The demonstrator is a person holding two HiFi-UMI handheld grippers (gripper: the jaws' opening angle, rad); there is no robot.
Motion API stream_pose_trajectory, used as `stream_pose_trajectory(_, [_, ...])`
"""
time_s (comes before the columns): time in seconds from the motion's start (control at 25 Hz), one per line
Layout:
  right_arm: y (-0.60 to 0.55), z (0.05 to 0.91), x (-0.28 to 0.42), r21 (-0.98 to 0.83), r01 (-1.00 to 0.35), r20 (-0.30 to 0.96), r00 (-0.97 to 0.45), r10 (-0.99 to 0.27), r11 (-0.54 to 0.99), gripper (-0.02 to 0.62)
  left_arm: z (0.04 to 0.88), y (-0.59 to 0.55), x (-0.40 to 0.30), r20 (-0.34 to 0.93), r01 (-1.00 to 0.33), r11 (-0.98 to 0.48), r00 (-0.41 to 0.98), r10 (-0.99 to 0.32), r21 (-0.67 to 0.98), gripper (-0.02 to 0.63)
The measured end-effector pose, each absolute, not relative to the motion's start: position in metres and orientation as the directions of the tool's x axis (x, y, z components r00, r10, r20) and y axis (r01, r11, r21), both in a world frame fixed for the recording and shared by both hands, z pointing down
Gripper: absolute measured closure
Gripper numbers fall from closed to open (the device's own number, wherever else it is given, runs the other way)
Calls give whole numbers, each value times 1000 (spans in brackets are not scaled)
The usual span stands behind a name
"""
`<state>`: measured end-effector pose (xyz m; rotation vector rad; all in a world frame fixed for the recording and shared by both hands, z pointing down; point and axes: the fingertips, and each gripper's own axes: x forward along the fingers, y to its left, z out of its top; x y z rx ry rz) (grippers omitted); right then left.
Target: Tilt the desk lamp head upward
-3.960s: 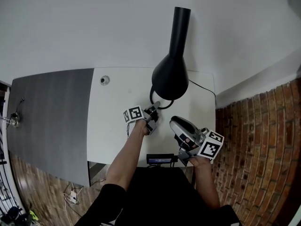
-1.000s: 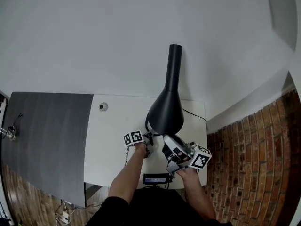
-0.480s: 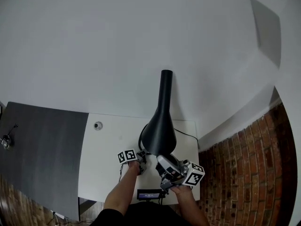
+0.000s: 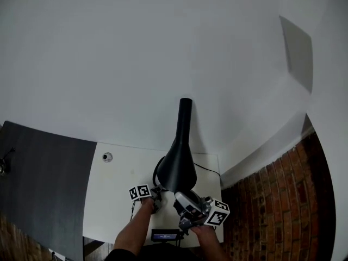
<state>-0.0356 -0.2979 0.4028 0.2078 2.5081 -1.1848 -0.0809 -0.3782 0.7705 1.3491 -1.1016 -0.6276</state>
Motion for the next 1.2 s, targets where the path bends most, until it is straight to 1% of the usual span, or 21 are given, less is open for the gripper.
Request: stream_pose_trajectory(1.2, [-289,340,-32,-587,305,-427,-904,33,750,451,770,-380,-81,255,-228,174,401,-880,958,595])
